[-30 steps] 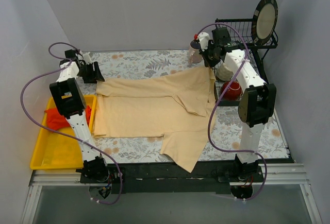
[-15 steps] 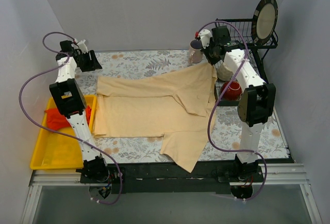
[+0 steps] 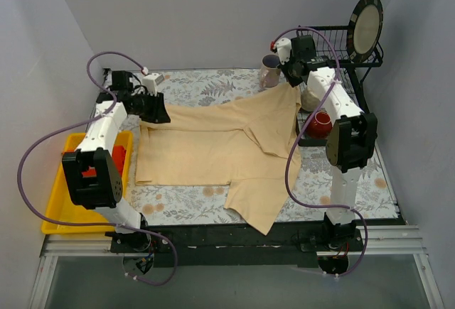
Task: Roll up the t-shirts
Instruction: Flatten out the T-shirt at the center of the board.
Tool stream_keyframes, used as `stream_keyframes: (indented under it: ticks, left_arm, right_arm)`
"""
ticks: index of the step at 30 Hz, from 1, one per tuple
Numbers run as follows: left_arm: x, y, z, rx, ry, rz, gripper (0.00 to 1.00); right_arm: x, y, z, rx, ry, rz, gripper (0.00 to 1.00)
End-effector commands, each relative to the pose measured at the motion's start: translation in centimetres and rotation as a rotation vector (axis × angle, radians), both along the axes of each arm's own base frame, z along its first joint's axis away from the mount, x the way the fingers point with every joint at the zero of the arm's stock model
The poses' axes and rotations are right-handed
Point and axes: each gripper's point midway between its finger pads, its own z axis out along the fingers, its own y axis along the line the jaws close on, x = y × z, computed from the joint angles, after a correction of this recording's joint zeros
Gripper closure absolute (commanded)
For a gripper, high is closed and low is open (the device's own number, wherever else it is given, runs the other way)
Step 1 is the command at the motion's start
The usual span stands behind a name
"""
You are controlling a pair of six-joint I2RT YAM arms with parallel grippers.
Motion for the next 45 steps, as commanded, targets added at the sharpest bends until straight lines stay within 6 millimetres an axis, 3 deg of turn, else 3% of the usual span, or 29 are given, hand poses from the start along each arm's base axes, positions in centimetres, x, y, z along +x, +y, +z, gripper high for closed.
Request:
stream_keyframes:
  ticks: [1, 3, 5, 8, 16, 25, 30, 33, 42, 45]
  left_arm:
    - [-3.4, -2.0, -3.4, 0.022, 0.097, -0.032, 0.81]
    - [-4.4, -1.9, -4.7, 0.031, 0.144, 0.0, 0.85]
    - [-4.3, -1.6, -5.2, 0.048, 0.133, 0.025, 0.95]
    - [-4.0, -0.8, -6.6, 0.087, 0.155, 0.057, 1.0]
    - [-0.6, 0.2, -8.3, 0.129, 0.152, 0.103, 1.0]
    - [2.0, 3.0, -11.5, 0.28, 0.195, 0.174, 1.0]
    - [2.8, 4.5, -11.7, 0.341, 0.176, 0.215, 1.0]
    - [3.3, 5.9, -11.9, 0.396, 0.158, 0.256, 1.0]
    - [3.5, 11.2, -12.2, 0.597, 0.127, 0.398, 1.0]
    - [3.9, 13.1, -11.4, 0.638, 0.109, 0.444, 1.0]
  right_arm:
    - [1.2, 0.4, 2.5, 0.028, -0.077, -0.004, 0.99]
    - [1.0, 0.3, 2.2, 0.026, -0.073, 0.0, 0.99]
    - [0.8, 0.4, 2.4, 0.028, -0.082, 0.006, 0.99]
    - [0.2, 0.5, 1.9, 0.041, -0.063, 0.013, 0.99]
    - [-1.2, 0.2, 1.3, 0.035, -0.039, 0.015, 0.99]
    - [-1.1, -0.6, 3.2, 0.026, -0.092, -0.011, 0.99]
    - [-0.5, -0.5, 4.2, 0.032, -0.119, -0.016, 0.99]
    - [-0.4, -0.6, 3.8, 0.024, -0.112, -0.017, 0.99]
    - [-0.1, -0.9, 3.2, 0.019, -0.103, -0.03, 0.99]
    - [0.0, -1.0, 3.0, 0.017, -0.101, -0.035, 0.99]
